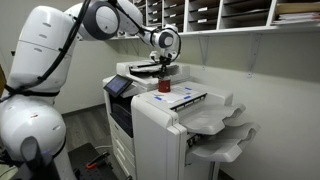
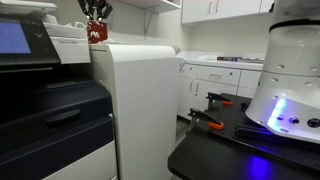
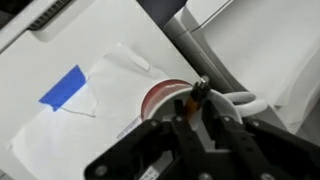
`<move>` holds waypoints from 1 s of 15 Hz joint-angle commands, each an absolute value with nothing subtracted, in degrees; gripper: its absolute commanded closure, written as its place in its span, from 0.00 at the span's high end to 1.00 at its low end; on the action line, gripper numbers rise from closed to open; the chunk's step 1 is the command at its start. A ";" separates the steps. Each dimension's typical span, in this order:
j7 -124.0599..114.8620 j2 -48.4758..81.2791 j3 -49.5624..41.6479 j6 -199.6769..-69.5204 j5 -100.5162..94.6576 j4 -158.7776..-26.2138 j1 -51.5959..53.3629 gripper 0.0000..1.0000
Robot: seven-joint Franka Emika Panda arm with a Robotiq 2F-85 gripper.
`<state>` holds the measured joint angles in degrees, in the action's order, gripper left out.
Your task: Pick up the pen from the mug cup and put it on top of the photocopying machine.
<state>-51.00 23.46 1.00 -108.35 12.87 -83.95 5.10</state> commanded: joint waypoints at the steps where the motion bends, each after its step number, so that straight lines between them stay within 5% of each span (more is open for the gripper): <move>1: -53.05 21.49 -0.29 -107.46 11.83 -85.33 6.20 0.00; 15: -71.71 3.72 2.19 -111.10 -4.00 -104.89 10.44 0.04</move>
<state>-62.48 7.13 1.27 -108.54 3.07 -98.21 9.13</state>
